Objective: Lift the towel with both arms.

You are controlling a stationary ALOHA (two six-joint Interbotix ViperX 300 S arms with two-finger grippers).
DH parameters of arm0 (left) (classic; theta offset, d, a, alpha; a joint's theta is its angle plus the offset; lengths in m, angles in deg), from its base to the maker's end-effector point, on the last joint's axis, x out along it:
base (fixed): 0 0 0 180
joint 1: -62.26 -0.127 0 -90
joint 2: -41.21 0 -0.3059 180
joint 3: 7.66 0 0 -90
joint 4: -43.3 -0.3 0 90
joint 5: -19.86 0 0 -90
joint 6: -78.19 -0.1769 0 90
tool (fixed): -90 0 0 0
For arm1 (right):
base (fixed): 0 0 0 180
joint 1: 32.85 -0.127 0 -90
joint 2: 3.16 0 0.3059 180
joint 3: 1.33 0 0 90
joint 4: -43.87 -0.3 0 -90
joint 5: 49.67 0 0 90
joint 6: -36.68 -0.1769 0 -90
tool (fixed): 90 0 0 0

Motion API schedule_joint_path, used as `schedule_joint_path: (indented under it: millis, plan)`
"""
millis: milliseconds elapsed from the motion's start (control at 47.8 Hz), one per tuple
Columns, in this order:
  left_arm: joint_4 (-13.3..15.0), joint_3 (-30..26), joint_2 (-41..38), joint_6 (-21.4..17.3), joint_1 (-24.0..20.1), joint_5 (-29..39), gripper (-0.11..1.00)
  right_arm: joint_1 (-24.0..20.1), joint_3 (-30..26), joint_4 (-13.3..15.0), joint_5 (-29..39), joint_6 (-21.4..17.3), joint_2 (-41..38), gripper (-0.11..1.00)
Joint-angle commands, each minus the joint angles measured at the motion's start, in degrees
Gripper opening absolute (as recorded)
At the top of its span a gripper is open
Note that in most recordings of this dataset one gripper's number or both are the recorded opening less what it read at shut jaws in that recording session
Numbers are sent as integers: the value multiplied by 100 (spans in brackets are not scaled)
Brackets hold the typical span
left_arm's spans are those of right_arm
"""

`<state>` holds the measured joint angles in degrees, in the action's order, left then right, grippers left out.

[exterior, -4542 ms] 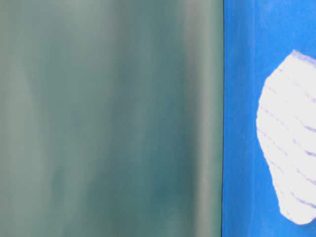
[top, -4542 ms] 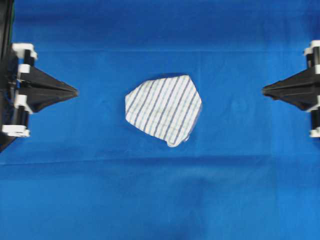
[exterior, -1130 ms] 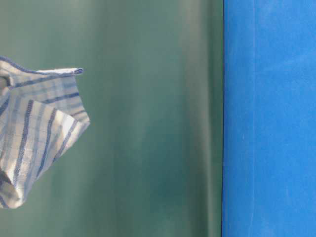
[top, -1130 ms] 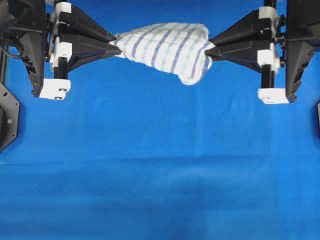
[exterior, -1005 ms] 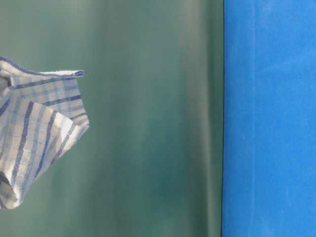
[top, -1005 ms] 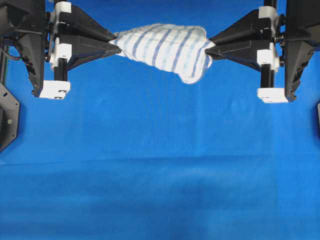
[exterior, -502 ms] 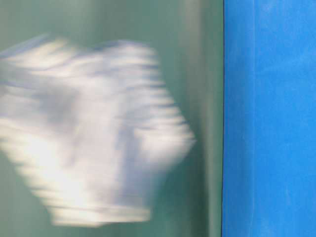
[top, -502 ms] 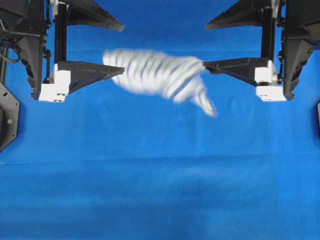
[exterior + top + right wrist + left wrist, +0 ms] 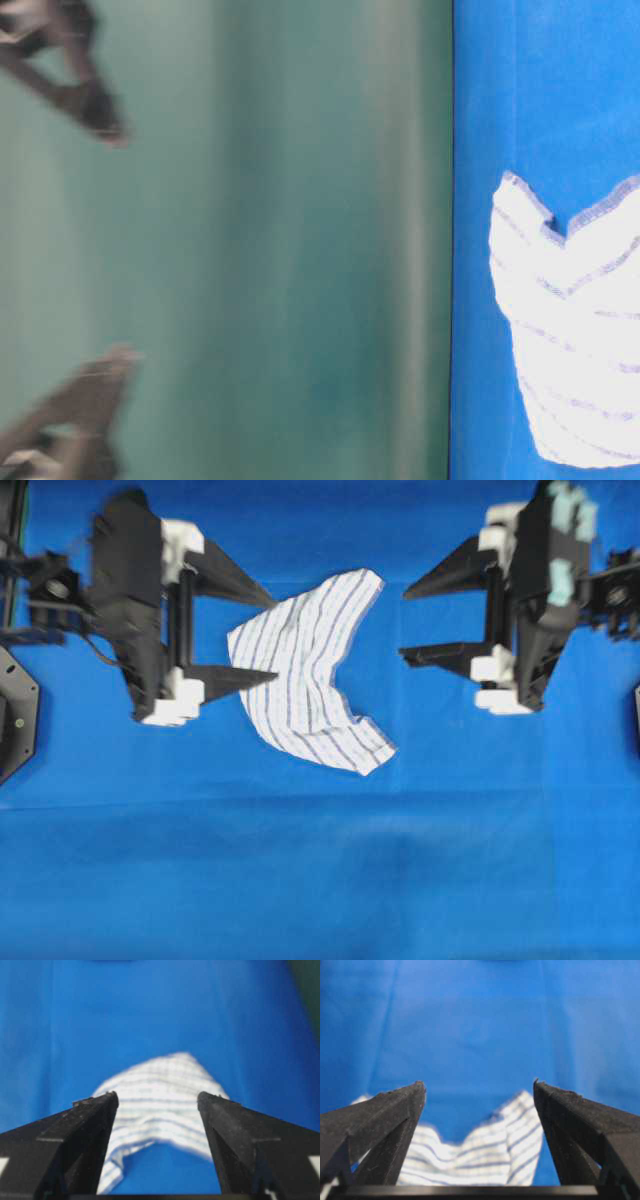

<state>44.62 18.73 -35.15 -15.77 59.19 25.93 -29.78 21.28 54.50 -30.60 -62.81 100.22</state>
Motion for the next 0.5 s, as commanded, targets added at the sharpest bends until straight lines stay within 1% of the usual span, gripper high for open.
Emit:
schedule_joint_path:
  millis: [0,84,209,314,481]
  plan:
    - [0,185,-158,-9,9,-439,93,18,246,-9,-404,-132,-141,66]
    - [0,378,-413,-9,-18,-756,93,18,457,-9,-712,-281,-404,66]
    - [0,536,-773,-9,-97,-1011,93,18,650,-18,-1125,-510,-879,66]
    - [0,677,-1160,-9,-149,-1195,93,18,712,-18,-1441,-633,-1345,66]
    - [26,861,-1731,0,-123,-1512,93,9,694,-18,-1696,-747,-2039,66]
